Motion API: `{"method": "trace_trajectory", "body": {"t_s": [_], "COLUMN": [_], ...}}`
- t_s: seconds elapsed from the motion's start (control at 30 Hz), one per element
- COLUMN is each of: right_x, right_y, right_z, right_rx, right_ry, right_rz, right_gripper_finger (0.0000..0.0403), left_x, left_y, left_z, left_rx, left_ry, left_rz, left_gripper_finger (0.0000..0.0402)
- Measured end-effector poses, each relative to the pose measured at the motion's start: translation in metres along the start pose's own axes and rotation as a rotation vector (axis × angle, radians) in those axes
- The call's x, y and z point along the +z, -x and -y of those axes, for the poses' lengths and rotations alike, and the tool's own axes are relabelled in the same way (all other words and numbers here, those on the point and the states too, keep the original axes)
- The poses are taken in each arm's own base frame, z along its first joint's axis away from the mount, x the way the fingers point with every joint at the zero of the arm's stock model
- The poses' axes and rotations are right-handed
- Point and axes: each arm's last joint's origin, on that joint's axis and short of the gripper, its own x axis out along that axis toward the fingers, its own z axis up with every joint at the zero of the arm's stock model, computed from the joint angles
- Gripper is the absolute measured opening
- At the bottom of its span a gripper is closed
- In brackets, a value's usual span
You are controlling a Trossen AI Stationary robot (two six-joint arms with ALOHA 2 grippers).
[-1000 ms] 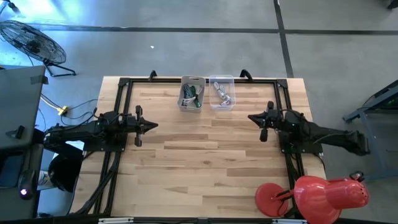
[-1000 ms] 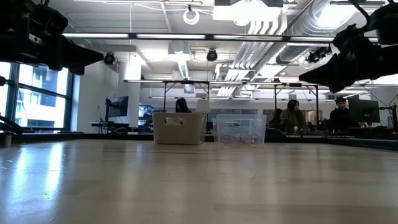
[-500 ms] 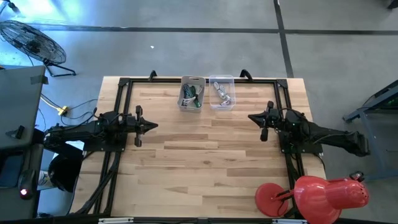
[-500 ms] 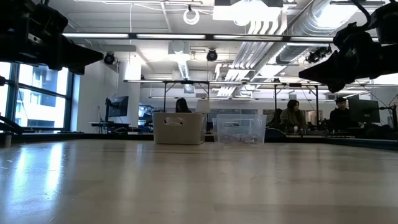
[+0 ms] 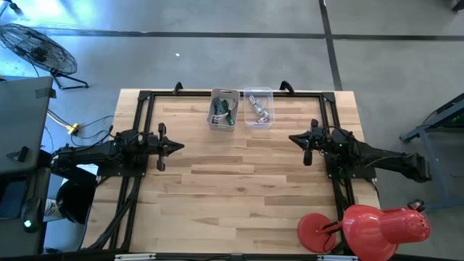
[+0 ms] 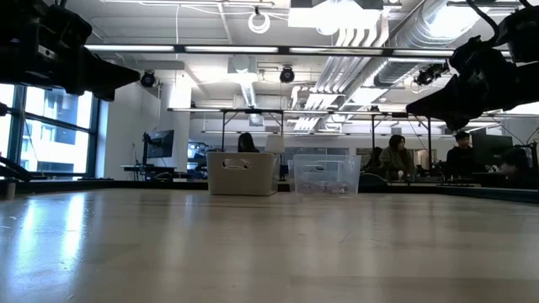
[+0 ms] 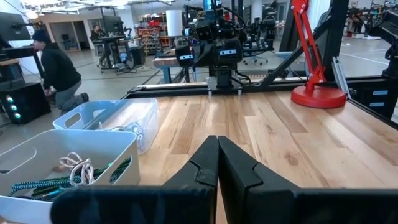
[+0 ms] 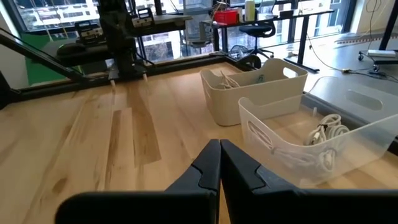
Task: Pick & Place USB Port
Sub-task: Return to Home Position
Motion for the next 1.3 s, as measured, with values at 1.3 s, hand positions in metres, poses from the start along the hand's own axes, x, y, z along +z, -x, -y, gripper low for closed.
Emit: {"method": "trace_trajectory", "body": {"t_s": [1.3], "right_x": [0.017], "right_y": [0.013], "right_z": [-0.002], "right_rx": [0.027], "right_ry": [0.006], "right_rz": [0.214], "right_gripper_finger": [0.0000], "left_x": [0.000], "left_y": [0.000], "left_z": [0.000], "left_rx": [0.002], "left_ry": [0.000], "left_rz": [0.001], "left_gripper_finger": [0.0001]}}
